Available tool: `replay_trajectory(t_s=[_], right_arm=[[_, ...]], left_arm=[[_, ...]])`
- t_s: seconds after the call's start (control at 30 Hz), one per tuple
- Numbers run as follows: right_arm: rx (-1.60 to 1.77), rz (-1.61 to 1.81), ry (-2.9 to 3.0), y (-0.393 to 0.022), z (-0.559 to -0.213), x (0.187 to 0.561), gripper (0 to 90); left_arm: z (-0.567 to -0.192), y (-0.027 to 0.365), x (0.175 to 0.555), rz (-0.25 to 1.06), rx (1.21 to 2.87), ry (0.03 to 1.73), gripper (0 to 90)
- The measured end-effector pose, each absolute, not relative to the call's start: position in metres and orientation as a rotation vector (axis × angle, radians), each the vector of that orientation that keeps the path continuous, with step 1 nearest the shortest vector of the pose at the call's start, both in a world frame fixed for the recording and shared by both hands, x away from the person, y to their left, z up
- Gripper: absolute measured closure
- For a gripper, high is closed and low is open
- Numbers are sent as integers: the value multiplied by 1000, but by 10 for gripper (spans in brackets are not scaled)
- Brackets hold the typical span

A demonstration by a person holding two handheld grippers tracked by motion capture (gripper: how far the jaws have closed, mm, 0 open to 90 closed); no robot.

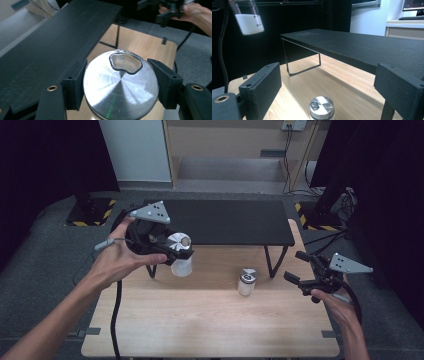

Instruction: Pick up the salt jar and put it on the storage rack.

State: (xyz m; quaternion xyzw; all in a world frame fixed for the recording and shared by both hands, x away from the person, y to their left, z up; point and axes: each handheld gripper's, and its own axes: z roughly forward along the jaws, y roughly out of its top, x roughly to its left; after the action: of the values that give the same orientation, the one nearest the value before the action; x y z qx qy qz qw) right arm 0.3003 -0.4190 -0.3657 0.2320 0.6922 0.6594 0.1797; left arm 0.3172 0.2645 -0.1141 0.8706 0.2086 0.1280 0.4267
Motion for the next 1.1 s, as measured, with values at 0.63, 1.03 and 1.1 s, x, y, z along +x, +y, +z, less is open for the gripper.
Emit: replay_trajectory(t_s=[0.63,1.03,1.1], right_arm=[[673,1868,1948,-423,-369,301,75],[687,1877,1935,-427,-370,301,76],[689,1886,1930,-428,-371,301,76]], left_arm=[[-101,259,378,479,2086,774,338],[-117,259,415,540,2060,892,338],[-119,260,418,539,2051,906,338]])
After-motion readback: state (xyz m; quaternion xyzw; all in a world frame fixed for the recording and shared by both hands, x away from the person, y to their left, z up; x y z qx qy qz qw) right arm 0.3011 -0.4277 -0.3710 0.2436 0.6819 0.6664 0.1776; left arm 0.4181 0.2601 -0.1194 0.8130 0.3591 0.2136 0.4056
